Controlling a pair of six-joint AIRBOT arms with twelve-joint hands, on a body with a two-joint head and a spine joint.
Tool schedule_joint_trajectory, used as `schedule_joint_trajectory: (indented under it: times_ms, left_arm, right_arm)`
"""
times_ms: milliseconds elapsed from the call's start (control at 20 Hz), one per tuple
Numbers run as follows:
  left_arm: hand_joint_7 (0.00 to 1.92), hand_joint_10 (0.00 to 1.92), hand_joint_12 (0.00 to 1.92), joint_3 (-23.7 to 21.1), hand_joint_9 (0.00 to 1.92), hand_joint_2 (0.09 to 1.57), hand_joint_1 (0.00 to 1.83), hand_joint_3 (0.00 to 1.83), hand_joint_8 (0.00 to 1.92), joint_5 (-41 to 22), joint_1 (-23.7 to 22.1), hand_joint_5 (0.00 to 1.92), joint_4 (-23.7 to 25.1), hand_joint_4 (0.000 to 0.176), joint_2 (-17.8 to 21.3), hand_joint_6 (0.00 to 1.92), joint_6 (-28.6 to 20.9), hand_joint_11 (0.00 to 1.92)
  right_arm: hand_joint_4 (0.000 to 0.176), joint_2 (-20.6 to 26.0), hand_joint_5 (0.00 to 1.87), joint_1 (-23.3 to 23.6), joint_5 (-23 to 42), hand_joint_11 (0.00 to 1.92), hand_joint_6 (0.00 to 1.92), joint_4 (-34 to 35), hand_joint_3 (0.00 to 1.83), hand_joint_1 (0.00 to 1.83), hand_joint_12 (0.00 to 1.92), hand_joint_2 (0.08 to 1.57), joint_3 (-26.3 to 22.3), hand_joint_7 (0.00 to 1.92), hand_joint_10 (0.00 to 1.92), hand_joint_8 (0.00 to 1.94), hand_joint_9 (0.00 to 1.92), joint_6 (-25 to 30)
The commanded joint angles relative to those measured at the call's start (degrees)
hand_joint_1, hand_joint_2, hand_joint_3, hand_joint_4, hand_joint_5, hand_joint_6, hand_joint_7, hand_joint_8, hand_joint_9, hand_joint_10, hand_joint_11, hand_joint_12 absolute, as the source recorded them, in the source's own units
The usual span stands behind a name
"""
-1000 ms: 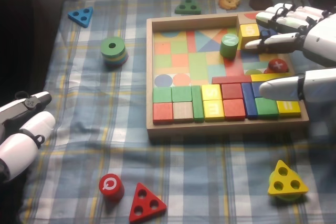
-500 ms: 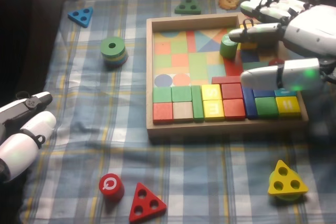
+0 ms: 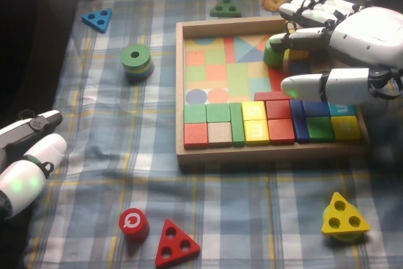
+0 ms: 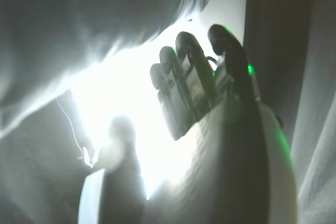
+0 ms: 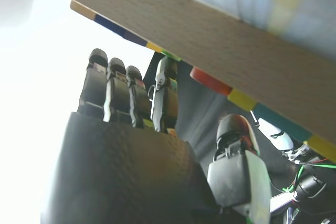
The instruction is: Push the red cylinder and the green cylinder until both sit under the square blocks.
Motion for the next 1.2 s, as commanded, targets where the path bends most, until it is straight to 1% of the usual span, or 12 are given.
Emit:
schedule_joint_trajectory:
  times_ms: [0, 200, 300, 350, 400, 550, 650, 800, 900, 950, 1000, 1150]
  left_arm:
    - [0.57, 0.01, 0.54, 0.3, 0.45, 1.35, 0.34, 0.0, 0.0, -6.4, -0.1, 0.6, 2.1, 0.006, 0.0, 0.0, -0.7, 0.0]
    - [0.55, 0.0, 0.42, 0.3, 0.43, 1.36, 0.34, 0.0, 0.0, -6.4, -0.1, 0.59, 2.1, 0.0, 0.0, 0.0, -0.7, 0.0]
    - [0.55, 0.0, 0.43, 0.3, 0.43, 1.35, 0.3, 0.0, 0.0, -6.4, -0.1, 0.59, 2.1, 0.0, 0.0, 0.0, -0.8, 0.0]
    - [0.55, 0.0, 0.36, 0.3, 0.42, 1.36, 0.33, 0.0, 0.0, -6.4, -0.1, 0.58, 2.1, 0.0, 0.0, 0.0, -0.8, 0.0]
    - [0.55, 0.0, 0.34, 0.3, 0.41, 1.36, 0.35, 0.0, 0.0, -6.4, -0.1, 0.58, 2.1, 0.003, 0.0, 0.0, -0.8, 0.0]
    - [0.55, 0.0, 0.41, 0.3, 0.42, 1.36, 0.34, 0.0, 0.0, -6.4, -0.1, 0.58, 2.1, 0.003, 0.0, 0.0, -0.9, 0.0]
    - [0.55, 0.01, 0.48, 0.3, 0.43, 1.36, 0.33, 0.0, 0.0, -6.4, -0.1, 0.58, 2.1, 0.007, 0.0, 0.0, -0.9, 0.0]
    - [0.56, 0.01, 0.53, 0.3, 0.44, 1.36, 0.32, 0.0, 0.0, -6.4, 0.0, 0.59, 2.1, 0.007, 0.0, 0.0, -0.9, 0.0]
    - [0.56, 0.01, 0.57, 0.3, 0.44, 1.36, 0.34, 0.0, 0.0, -6.4, 0.0, 0.59, 2.1, 0.0, 0.0, 0.0, -0.9, 0.0]
    - [0.57, 0.01, 0.58, 0.3, 0.45, 1.36, 0.37, 0.0, 0.0, -6.4, 0.0, 0.59, 2.1, 0.0, 0.0, 0.0, -0.9, 0.0]
    - [0.56, 0.01, 0.56, 0.3, 0.44, 1.36, 0.37, 0.0, 0.0, -6.4, 0.0, 0.59, 2.1, 0.0, 0.0, 0.0, -0.9, 0.0]
    - [0.57, 0.01, 0.57, 0.3, 0.44, 1.36, 0.4, 0.0, 0.0, -6.4, 0.1, 0.6, 2.1, 0.0, 0.0, 0.0, -0.9, 0.0]
  right_arm:
    - [0.096, 0.4, 0.44, 0.5, 4.4, 0.0, 0.0, -0.4, 0.0, 0.0, 0.0, 1.01, -0.7, 0.04, 0.0, 0.0, 0.0, 0.0]
    - [0.123, 3.9, 0.43, 0.5, 3.9, 0.0, 0.0, -1.7, 0.0, 0.0, 0.0, 0.99, -3.4, 0.04, 0.0, 0.0, 0.0, 0.0]
    - [0.11, 5.9, 0.42, 0.0, 3.5, 0.0, 0.0, -2.3, 0.0, 0.0, 0.0, 0.97, -5.0, 0.05, 0.0, 0.01, 0.0, 0.0]
    - [0.094, 6.9, 0.44, -0.5, 3.5, 0.0, 0.01, -2.4, 0.0, 0.0, 0.0, 0.96, -5.9, 0.06, 0.0, 0.01, 0.0, 0.0]
    - [0.109, 7.6, 0.43, -0.8, 3.5, 0.0, 0.0, -2.4, 0.0, 0.0, 0.0, 0.97, -6.5, 0.05, 0.0, 0.01, 0.0, 0.0]
    - [0.128, 9.6, 0.42, -1.9, 3.6, 0.0, 0.0, -2.4, 0.0, 0.0, 0.0, 0.96, -8.1, 0.04, 0.0, 0.0, 0.0, 0.0]
    - [0.108, 10.4, 0.44, -2.3, 3.6, 0.0, 0.01, -2.4, 0.0, 0.0, 0.0, 0.96, -8.8, 0.05, 0.0, 0.0, 0.0, 0.0]
    - [0.096, 11.2, 0.42, -2.6, 3.6, 0.0, 0.0, -2.4, 0.0, 0.0, 0.0, 0.95, -9.8, 0.03, 0.0, 0.0, 0.0, -0.2]
    - [0.097, 11.8, 0.42, -3.0, 3.7, 0.0, 0.0, -2.4, 0.0, 0.0, 0.0, 0.96, -10.5, 0.03, 0.0, 0.0, 0.0, -0.2]
    - [0.111, 12.2, 0.41, -3.3, 3.9, 0.0, 0.0, -2.4, 0.0, 0.0, 0.0, 0.96, -11.0, 0.02, 0.0, 0.0, 0.0, -0.3]
    - [0.097, 12.7, 0.42, -3.6, 4.2, 0.0, 0.0, -2.4, 0.0, 0.0, 0.0, 0.97, -11.5, 0.02, 0.0, 0.0, 0.0, -0.3]
    - [0.099, 14.0, 0.42, -4.0, 5.3, 0.0, 0.0, -2.3, 0.0, 0.0, 0.0, 0.95, -13.0, 0.03, 0.0, 0.0, 0.0, -0.3]
